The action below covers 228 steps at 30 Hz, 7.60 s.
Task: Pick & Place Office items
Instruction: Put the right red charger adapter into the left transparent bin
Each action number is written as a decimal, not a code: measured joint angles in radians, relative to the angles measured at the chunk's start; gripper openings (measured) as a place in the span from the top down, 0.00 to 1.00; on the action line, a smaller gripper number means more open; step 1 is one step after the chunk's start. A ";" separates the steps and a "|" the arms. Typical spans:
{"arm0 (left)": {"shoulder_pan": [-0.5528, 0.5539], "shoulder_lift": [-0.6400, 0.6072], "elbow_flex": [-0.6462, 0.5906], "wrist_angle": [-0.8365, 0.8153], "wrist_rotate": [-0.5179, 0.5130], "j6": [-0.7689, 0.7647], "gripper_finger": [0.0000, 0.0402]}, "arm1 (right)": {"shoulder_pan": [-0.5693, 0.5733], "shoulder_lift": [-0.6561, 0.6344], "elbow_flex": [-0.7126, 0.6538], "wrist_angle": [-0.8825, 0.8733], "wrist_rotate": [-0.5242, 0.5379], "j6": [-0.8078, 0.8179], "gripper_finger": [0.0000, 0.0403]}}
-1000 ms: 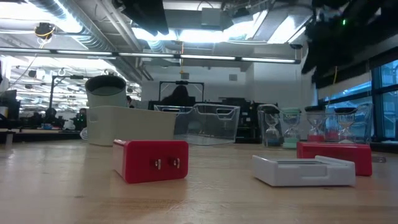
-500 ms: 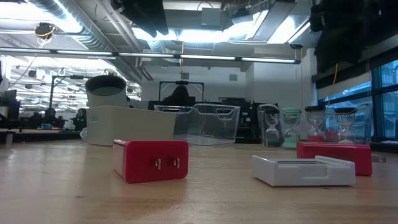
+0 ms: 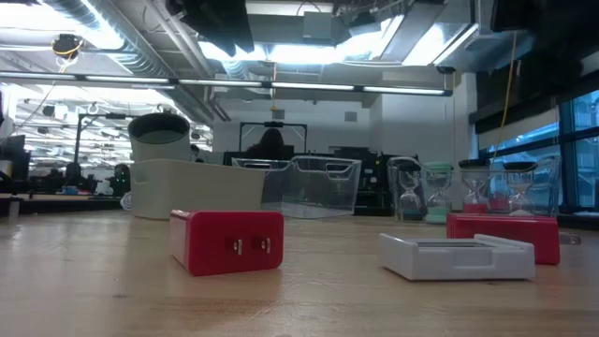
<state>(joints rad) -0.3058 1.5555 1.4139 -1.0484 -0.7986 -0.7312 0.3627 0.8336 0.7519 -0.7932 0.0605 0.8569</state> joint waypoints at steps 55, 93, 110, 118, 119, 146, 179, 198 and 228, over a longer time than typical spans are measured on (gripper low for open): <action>-0.069 0.000 0.000 0.001 0.031 -0.093 0.38 | 0.503 0.842 0.172 0.135 0.033 0.508 0.19; -0.068 0.000 0.000 0.001 -0.025 -0.154 0.38 | 0.153 0.427 0.204 0.062 0.315 -0.045 0.49; -0.074 -0.004 0.000 -0.001 -0.167 -0.146 0.38 | -0.621 0.565 0.204 0.746 -0.004 -0.762 0.47; -0.074 -0.004 0.000 -0.003 -0.180 -0.122 0.38 | -0.734 0.812 0.204 1.066 -0.022 -0.765 0.47; -0.074 -0.004 0.000 -0.003 -0.180 -0.121 0.38 | -0.748 0.839 0.204 1.089 -0.021 -0.755 0.47; -0.039 -0.005 0.000 -0.004 -0.204 -0.058 0.38 | -0.736 0.933 0.204 1.014 -0.079 -0.604 0.47; -0.039 -0.005 0.000 -0.004 -0.202 -0.050 0.38 | -0.662 0.805 0.204 0.908 0.134 -0.660 0.47; -0.040 -0.005 0.001 -0.003 -0.203 -0.064 0.38 | -0.708 1.038 0.506 0.539 0.082 -0.606 0.47; -0.040 -0.005 0.001 -0.003 -0.195 -0.014 0.38 | -0.706 1.058 0.566 0.423 0.024 -0.638 0.28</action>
<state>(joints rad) -0.3458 1.5507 1.4147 -1.0515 -0.9937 -0.7452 -0.3431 1.8913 1.3182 -0.3706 0.0849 0.2185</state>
